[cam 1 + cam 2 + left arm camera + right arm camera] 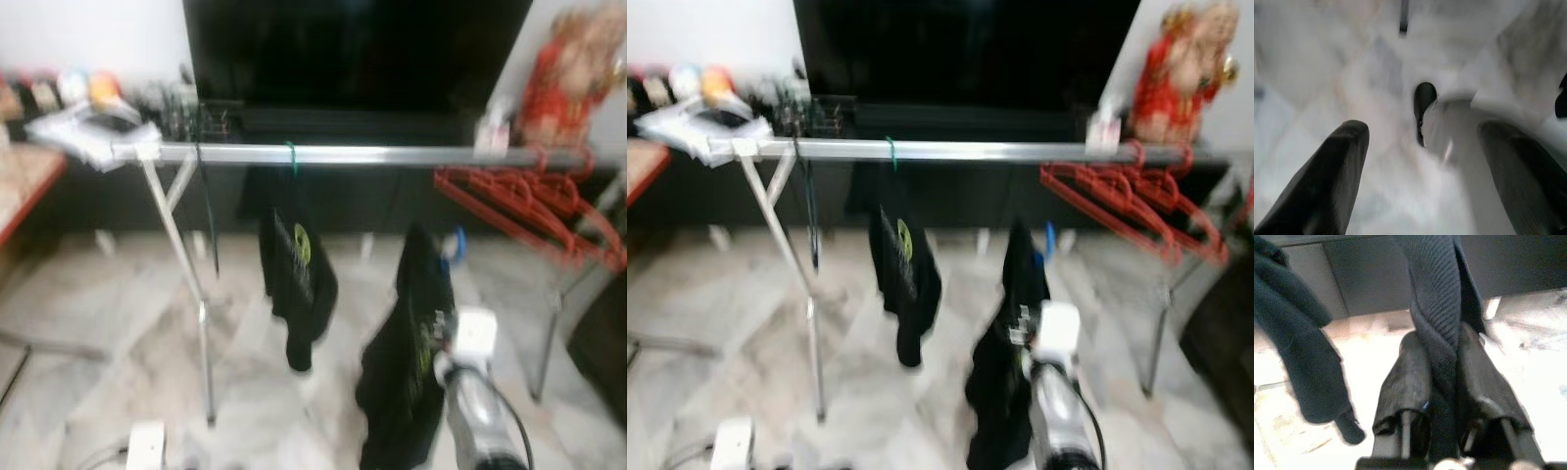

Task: Hang hanger

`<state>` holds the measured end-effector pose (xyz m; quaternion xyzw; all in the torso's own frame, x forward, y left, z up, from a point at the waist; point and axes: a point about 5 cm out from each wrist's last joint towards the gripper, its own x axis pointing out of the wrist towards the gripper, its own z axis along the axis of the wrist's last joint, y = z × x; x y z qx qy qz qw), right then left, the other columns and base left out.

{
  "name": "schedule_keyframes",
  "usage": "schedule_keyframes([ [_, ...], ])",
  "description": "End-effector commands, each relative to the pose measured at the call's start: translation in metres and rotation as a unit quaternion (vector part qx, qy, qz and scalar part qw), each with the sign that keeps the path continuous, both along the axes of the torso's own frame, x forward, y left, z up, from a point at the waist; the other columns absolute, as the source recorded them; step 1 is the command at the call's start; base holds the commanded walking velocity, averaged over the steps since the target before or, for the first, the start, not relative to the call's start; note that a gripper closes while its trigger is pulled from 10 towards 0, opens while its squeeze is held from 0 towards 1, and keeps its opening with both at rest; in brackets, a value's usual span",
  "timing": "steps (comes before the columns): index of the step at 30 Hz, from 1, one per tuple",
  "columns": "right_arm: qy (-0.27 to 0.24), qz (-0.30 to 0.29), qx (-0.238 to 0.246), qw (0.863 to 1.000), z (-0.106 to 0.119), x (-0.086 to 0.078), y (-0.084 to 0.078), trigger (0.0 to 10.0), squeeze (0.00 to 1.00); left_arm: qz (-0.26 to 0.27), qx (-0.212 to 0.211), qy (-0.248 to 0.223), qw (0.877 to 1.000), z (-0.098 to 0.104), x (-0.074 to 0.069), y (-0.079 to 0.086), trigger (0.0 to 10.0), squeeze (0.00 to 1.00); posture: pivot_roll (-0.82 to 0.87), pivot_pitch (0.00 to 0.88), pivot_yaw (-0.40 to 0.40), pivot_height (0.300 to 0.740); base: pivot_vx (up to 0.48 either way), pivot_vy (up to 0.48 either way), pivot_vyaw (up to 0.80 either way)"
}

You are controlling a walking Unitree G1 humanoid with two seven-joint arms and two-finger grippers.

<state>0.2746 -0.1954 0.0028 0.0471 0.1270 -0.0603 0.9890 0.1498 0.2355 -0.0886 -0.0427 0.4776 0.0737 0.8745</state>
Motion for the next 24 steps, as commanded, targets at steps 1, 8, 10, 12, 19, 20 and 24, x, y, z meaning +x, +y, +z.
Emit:
schedule_keyframes([
  [1,-0.018,-0.003,0.0,1.0,0.007,0.006,0.0,10.0,0.0,-0.003,0.001,0.006,1.0,0.0,0.0,0.0,10.0,0.0,-0.07,0.0,-0.058,0.74,-0.266,0.0,0.0],
  [8,-0.014,-0.006,0.005,1.0,0.006,0.005,0.0,10.0,0.0,-0.003,-0.001,0.005,1.0,-0.001,0.001,-0.003,10.0,0.0,-0.06,0.0,-0.06,0.74,-0.267,0.0,0.0],
  [10,-0.013,-0.007,0.005,1.0,0.006,0.005,-0.001,10.0,0.0,-0.003,-0.001,0.005,1.0,-0.001,0.001,-0.003,10.0,0.0,-0.06,0.0,-0.06,0.74,-0.27,0.0,0.0],
  [12,-0.013,-0.007,0.005,1.0,0.005,0.005,-0.001,10.0,0.0,-0.003,-0.001,0.005,1.0,0.0,0.001,-0.003,10.0,0.0,-0.06,0.0,-0.06,0.74,-0.27,0.0,0.0],
  [19,-0.013,-0.007,0.005,1.0,0.006,0.006,-0.001,10.0,0.0,-0.004,-0.004,0.002,1.0,-0.001,0.005,-0.01,10.0,0.0,-0.06,0.0,-0.06,0.74,-0.277,0.0,0.0],
  [20,-0.013,-0.007,0.005,1.0,0.006,0.006,-0.001,10.0,0.0,-0.004,-0.004,0.002,1.0,-0.001,0.005,-0.01,10.0,0.0,-0.06,0.0,-0.06,0.74,-0.281,0.0,0.0],
  [24,-0.013,-0.005,0.005,1.0,0.006,0.006,-0.001,10.0,0.0,-0.006,-0.006,0.001,1.0,-0.001,0.007,-0.016,10.0,0.0,-0.06,0.0,-0.061,0.74,-0.281,0.0,0.0],
])
